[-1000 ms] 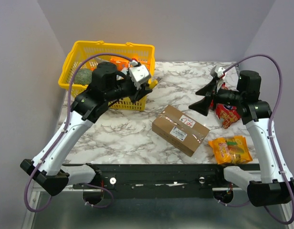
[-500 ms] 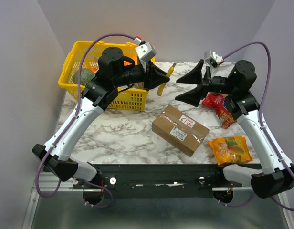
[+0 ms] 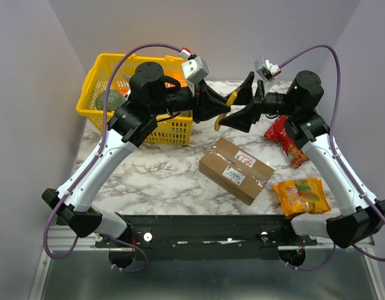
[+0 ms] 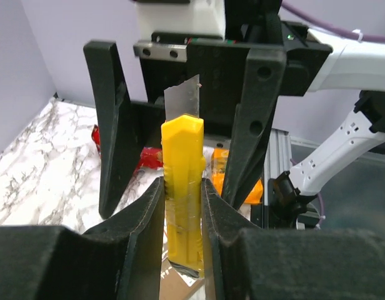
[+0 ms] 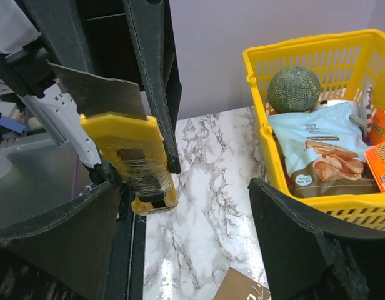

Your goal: Unpack the express box

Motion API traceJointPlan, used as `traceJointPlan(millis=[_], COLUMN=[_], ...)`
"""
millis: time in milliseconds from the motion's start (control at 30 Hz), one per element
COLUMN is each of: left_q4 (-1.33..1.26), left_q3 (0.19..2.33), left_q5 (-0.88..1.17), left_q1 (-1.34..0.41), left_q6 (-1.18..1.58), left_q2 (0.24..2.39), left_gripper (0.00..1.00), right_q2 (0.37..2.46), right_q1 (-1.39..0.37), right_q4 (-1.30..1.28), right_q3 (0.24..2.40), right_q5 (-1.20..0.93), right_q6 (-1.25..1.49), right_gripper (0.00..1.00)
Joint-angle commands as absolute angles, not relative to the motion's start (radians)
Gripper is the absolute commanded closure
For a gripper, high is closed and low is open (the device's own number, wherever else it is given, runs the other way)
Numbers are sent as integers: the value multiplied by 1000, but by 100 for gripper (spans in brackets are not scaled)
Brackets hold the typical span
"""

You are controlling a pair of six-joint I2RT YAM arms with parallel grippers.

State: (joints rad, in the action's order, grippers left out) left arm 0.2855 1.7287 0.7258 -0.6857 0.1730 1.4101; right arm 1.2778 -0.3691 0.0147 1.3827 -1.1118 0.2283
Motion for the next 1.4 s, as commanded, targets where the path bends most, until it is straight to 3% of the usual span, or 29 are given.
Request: traceJointPlan(millis=[0,167,200,467,567,600,700,800,933,1033,1167,1367], left_q4=[232,219,215,193,201,209,242,288,380,434,437,315], left_q3=[1770,1760,1752,1654,1608,1595,1539,1485,1441,1443,1477,1517], left_q5=[727,726,726,680,624,611,542,496,474,423,483,465], left_q1=[-692,-692,-690,-670,-661,-658,-649,-646,-643,-643,-643,-646], left_q6=[207,216,218,222,192,174,138,88,6,-28,-5,205], left_q2=[1416,1408,1405,1367,1344,1335,1292,1241,1197,1178,1192,1305], left_gripper=[100,100,100,100,66,43,21,12,10,5,7,23], right_q2=[1298,1312,1312,1289,1269,1255,1230,1207,1193,1186,1164,1137], right_q1=[-405,-408,-408,-408,-408,-408,-408,-410,-416,-416,-416,-416], right_q4=[41,41,41,-52,-139,-167,-280,-411,-492,-531,-552,-502], right_q3=[1422,1417,1419,1399,1390,1388,1374,1362,1322,1299,1289,1276], right_q5=[-1098,-1094,-1097,-1068,-1026,-1005,-895,-706,-228,-149,-114,-23], right_q6=[227,221,216,121,36,9,-109,-224,-265,-354,-376,-230], right_gripper=[16,33,42,76,96,99,99,100,99,100,99,100])
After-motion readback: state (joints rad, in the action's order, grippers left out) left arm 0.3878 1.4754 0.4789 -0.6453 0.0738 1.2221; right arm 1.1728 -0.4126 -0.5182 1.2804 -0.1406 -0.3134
